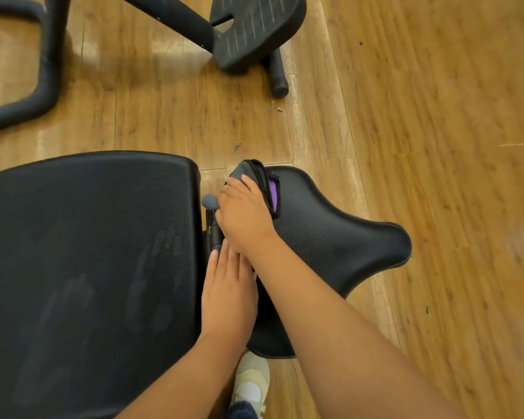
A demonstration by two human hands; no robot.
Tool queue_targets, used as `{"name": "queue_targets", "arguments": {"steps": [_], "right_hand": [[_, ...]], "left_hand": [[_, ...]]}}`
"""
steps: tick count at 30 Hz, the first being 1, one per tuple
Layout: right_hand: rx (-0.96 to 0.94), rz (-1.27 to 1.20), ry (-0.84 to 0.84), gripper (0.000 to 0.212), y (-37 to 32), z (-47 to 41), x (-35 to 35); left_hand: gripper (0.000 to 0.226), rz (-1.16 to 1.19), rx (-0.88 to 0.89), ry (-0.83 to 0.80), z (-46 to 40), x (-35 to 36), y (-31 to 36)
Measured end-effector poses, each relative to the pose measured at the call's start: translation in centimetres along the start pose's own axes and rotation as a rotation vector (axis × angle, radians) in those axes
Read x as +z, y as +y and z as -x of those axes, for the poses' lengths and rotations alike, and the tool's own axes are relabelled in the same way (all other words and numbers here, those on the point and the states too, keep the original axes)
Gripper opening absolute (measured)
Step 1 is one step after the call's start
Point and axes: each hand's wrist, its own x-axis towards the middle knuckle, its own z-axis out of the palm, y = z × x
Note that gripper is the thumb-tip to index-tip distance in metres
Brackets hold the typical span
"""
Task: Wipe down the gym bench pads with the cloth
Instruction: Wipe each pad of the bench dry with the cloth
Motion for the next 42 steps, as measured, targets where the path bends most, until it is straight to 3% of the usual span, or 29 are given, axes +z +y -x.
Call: {"name": "queue_targets", "arguments": {"steps": [3, 8, 15, 21, 27, 34, 42], "right_hand": [[0.018, -0.021, -0.031, 0.037, -0.3, 0.6, 0.1], [-0.017, -0.037, -0.048, 0.047, -1.4, 3.1, 0.5], [-0.013, 0.162, -0.083, 0.052, -3.6, 9.4, 2.1], [-0.069, 0.093, -0.174, 0.054, -4.2, 16.1, 3.5], [-0.128, 0.038, -0.179, 0.045, -3.4, 21.2, 3.9], [-0.241, 0.141, -0.155, 0.058, -1.0, 26.5, 4.6], [-0.387, 0.288, -0.252, 0.064, 6.1, 29.7, 2.1]], "left_hand": [[0.061, -0.054, 0.066, 0.031, 0.0, -0.3, 0.1], [0.052, 0.16, -0.019, 0.071, 2.9, 0.4, -2.0], [0.056, 0.262, -0.041, 0.166, 7.1, -0.2, -4.1], [0.051, 0.162, 0.051, 0.25, 3.7, -1.1, -2.7], [0.053, 0.067, 0.14, 0.204, 1.0, -0.7, 0.0], [0.059, -0.009, 0.171, 0.124, 1.0, 0.3, 0.3], [0.06, 0.019, 0.17, 0.105, 1.0, 0.3, 0.4]]}}
